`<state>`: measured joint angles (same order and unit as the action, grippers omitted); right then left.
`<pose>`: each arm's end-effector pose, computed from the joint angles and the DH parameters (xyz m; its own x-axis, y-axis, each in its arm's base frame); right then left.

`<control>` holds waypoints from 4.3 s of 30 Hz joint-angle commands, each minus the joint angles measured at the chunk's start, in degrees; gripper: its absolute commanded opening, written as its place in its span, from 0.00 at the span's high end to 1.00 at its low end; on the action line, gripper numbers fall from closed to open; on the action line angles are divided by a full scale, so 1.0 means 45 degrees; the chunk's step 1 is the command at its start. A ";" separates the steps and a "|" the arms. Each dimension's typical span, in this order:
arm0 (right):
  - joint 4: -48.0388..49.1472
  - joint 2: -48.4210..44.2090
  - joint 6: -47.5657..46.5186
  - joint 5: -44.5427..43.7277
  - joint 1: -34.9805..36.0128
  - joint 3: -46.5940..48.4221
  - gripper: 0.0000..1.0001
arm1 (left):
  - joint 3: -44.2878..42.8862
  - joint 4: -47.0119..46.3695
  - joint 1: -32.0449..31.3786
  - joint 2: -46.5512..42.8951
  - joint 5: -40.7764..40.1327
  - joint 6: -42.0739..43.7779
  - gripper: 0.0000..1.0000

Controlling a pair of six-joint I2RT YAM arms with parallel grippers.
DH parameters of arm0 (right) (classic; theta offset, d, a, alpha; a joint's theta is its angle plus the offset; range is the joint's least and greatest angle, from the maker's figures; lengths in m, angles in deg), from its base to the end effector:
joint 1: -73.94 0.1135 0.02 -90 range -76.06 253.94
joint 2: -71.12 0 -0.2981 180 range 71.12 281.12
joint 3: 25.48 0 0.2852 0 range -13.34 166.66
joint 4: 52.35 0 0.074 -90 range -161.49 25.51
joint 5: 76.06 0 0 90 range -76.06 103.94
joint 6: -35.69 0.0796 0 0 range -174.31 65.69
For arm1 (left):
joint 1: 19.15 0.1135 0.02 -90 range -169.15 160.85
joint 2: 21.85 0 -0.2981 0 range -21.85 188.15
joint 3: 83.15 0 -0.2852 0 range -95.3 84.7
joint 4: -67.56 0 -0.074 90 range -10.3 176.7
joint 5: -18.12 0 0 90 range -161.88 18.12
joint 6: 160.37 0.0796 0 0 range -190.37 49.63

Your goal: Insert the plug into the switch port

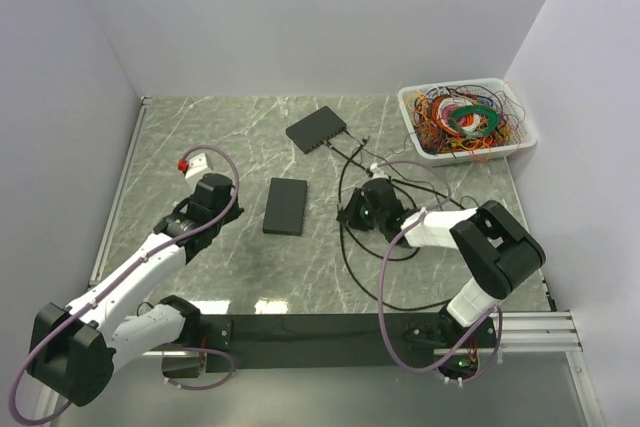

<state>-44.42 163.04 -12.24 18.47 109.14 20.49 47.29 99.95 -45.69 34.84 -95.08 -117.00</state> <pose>0.2816 0.2064 0.1120 -0.7927 0.2582 -0.5522 -0.1271 0.8160 0.5640 0.2402 -0.0849 0.2336 -0.4919 -0.5012 -0.7120 -0.3185 0.8646 -0.3886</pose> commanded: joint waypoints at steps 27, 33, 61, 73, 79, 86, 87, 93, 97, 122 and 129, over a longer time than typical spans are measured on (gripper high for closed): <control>-0.1570 0.3244 -0.1281 -0.0168 0.1843 0.5079 1.00 | -0.1743 -0.6473 0.2481 0.8046 0.3925 0.1730 0.85; -0.1454 0.4124 -0.0950 -0.0344 0.2567 0.5472 1.00 | -0.2564 -0.6706 0.2579 0.9101 0.4842 0.2002 0.85; -0.4264 0.1351 -0.1827 -0.2707 0.5712 0.4807 1.00 | -0.1942 -0.5355 0.2598 0.7716 0.4803 0.2747 0.84; -0.8268 0.3400 -0.3975 -0.3352 0.6299 0.8439 1.00 | 0.1476 -1.0494 0.3105 0.6173 0.6912 0.0774 0.56; -0.9284 0.4377 -0.4328 -0.3020 0.6357 0.9649 1.00 | 0.1946 -1.1219 0.3711 0.6094 0.7382 0.0480 0.49; -0.9949 0.5080 -0.4504 -0.3059 0.6455 1.0314 1.00 | 0.2121 -1.2291 0.4414 0.6699 0.8494 0.0324 0.43; -1.0027 0.5217 -0.4504 -0.3059 0.6474 1.0432 1.00 | 0.2160 -1.2448 0.4473 0.6797 0.8863 0.0266 0.44; -1.0320 0.5705 -0.4562 -0.3136 0.6494 1.1213 1.00 | 0.2375 -1.3133 0.4551 0.7344 0.9569 0.0440 0.54; -1.0379 0.5804 -0.4562 -0.3389 0.6475 1.1448 1.00 | 0.2629 -1.3484 0.4551 0.7384 0.9882 0.0382 0.57; -1.1141 0.6272 -0.4797 -0.4074 0.6435 1.2815 1.00 | 0.2454 -1.4012 0.4512 0.8399 1.1074 0.0694 0.60; -1.1102 0.6214 -0.4621 -0.3879 0.6455 1.2894 1.00 | 0.2278 -1.3426 0.4122 0.8360 1.0449 0.0968 0.59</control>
<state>-96.15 190.74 -33.16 1.60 137.93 75.28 58.59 37.59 -25.67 72.04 -49.05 -114.20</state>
